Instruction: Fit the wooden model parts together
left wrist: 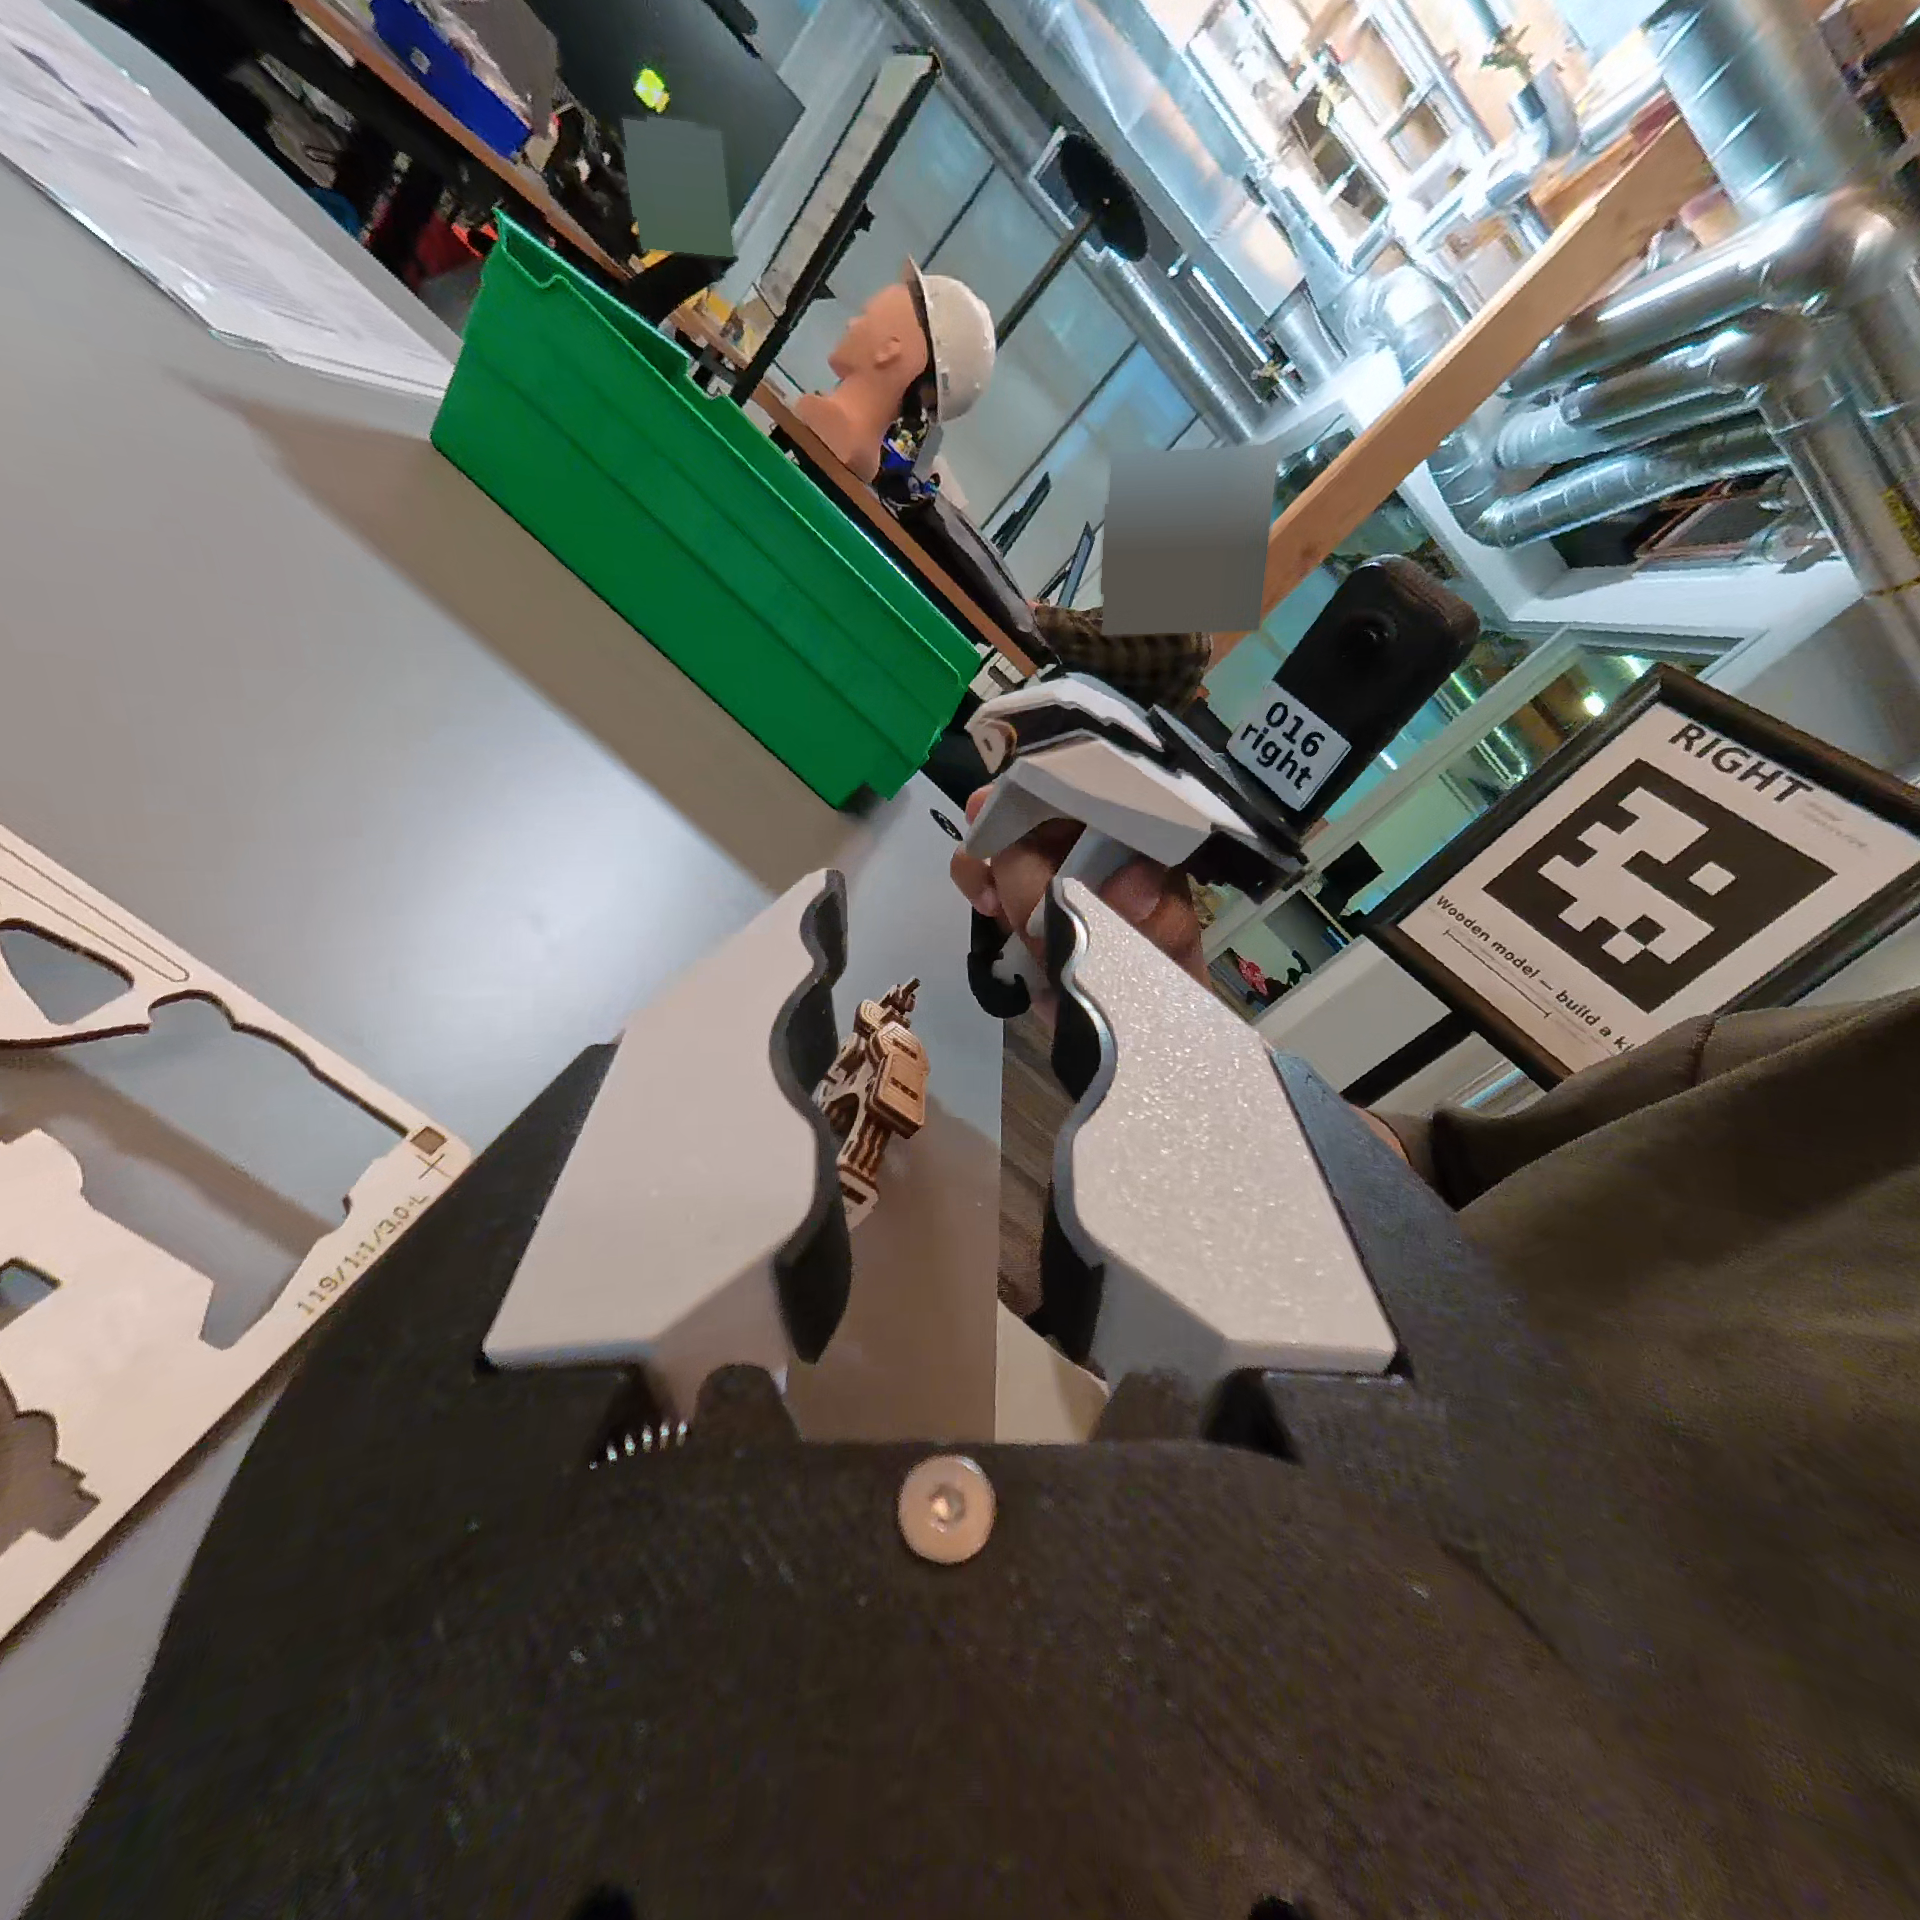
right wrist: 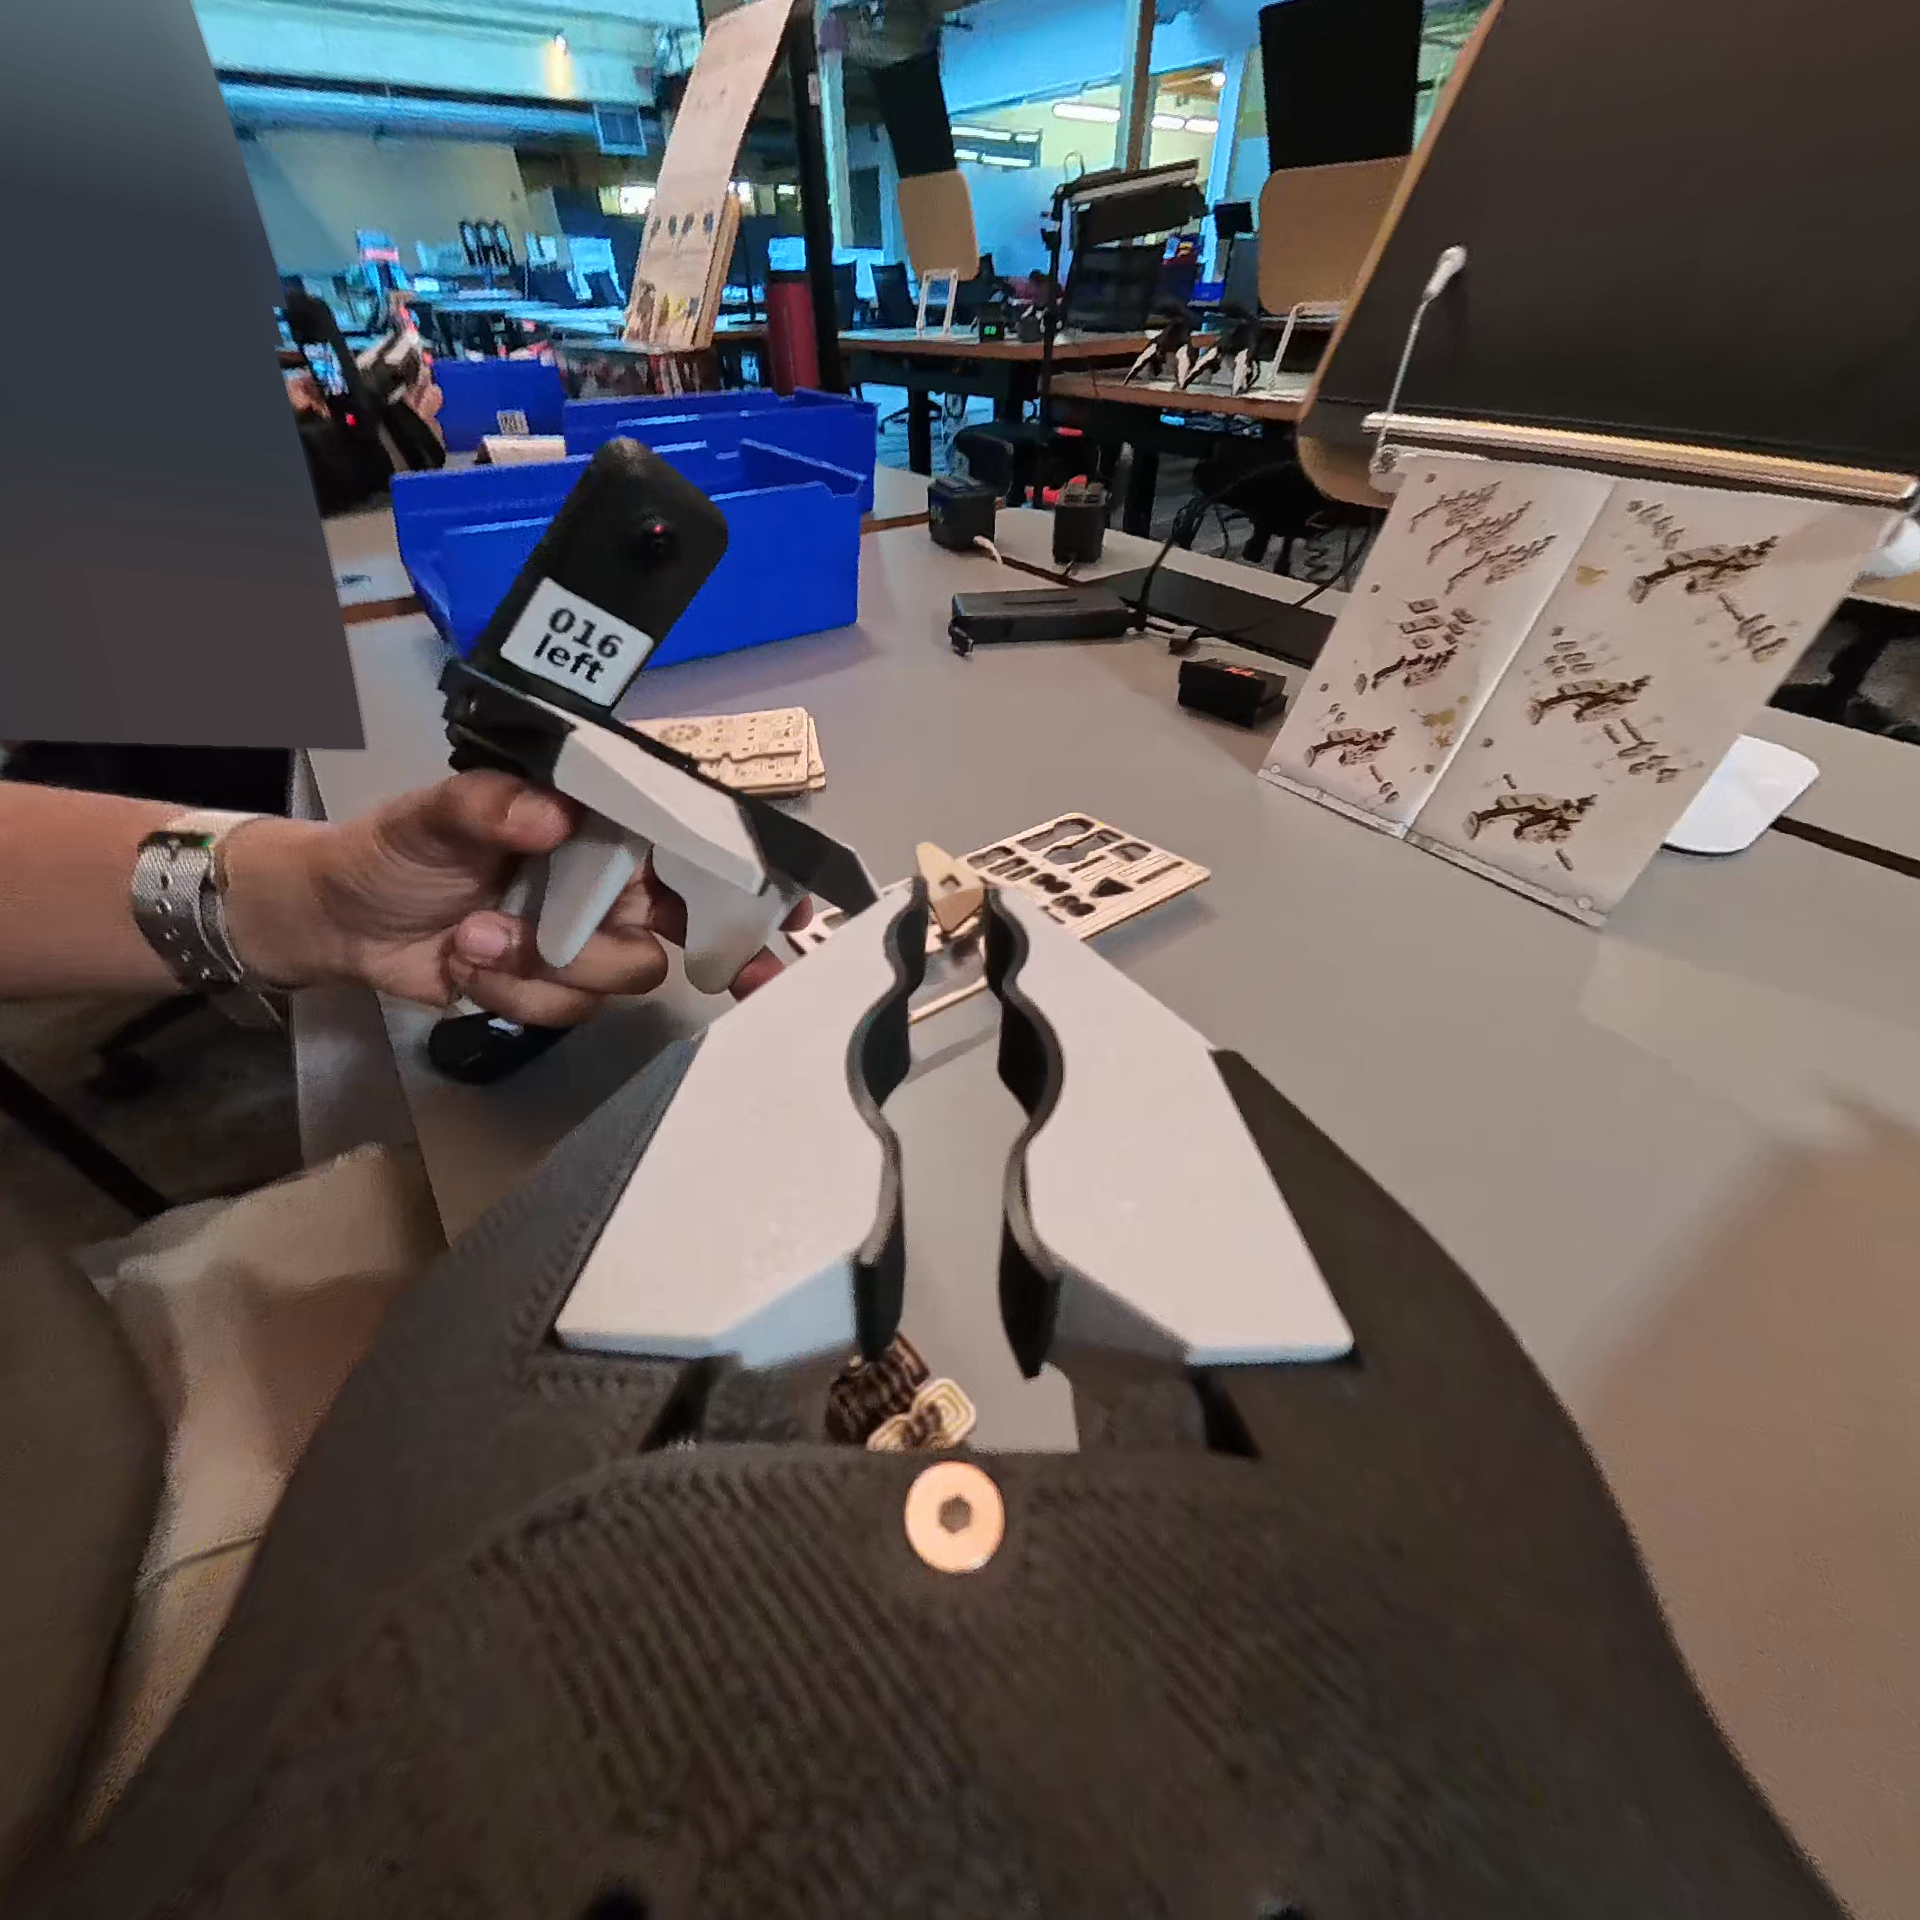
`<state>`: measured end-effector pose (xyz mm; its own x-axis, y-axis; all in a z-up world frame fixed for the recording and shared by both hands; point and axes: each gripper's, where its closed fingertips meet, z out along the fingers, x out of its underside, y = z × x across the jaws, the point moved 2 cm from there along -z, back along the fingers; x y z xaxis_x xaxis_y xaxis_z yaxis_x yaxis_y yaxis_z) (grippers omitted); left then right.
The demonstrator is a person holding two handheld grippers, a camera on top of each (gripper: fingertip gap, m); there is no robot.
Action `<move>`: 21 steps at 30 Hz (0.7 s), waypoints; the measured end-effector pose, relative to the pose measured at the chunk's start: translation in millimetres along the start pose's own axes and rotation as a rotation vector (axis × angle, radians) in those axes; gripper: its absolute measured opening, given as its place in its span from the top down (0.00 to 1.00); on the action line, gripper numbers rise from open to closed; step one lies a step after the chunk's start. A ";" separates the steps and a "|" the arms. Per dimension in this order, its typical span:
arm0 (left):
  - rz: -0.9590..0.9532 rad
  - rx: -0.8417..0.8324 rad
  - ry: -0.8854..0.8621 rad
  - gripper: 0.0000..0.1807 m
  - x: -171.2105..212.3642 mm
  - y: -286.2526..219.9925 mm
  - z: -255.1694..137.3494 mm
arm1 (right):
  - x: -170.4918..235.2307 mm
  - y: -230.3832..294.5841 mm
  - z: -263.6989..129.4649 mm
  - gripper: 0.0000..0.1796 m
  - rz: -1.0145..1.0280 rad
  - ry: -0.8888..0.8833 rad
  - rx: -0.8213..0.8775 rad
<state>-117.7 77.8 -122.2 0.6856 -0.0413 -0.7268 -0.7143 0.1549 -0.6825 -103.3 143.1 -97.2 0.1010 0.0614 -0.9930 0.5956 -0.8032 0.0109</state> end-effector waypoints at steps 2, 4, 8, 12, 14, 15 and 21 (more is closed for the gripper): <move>-0.012 0.016 0.000 0.81 0.9 -2.5 1.2 | 1.6 4.9 2.9 0.95 -0.023 0.014 -0.011; -0.026 0.032 -0.003 0.81 2.1 -5.2 2.4 | 0.8 8.7 3.8 0.95 -0.037 0.012 -0.020; -0.011 0.034 0.016 0.81 5.8 -6.4 4.6 | 0.0 11.8 3.7 0.95 -0.054 0.009 -0.030; 0.006 0.031 0.025 0.80 7.7 -6.7 5.6 | 0.6 11.4 3.4 0.95 -0.050 0.011 -0.033; 0.000 0.039 0.022 0.81 7.7 -7.2 5.6 | 0.4 11.7 3.4 0.95 -0.047 0.008 -0.035; -0.006 0.043 0.019 0.81 7.3 -7.1 5.5 | 0.6 11.7 3.5 0.95 -0.047 0.010 -0.036; -0.026 0.045 0.001 0.81 4.5 -4.8 3.7 | 2.5 11.5 4.7 0.95 -0.035 0.017 -0.042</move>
<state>-110.7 80.5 -122.0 0.7039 -0.0465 -0.7087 -0.6889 0.1980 -0.6972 -99.9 131.3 -100.1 0.0925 0.0990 -0.9908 0.6316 -0.7750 -0.0185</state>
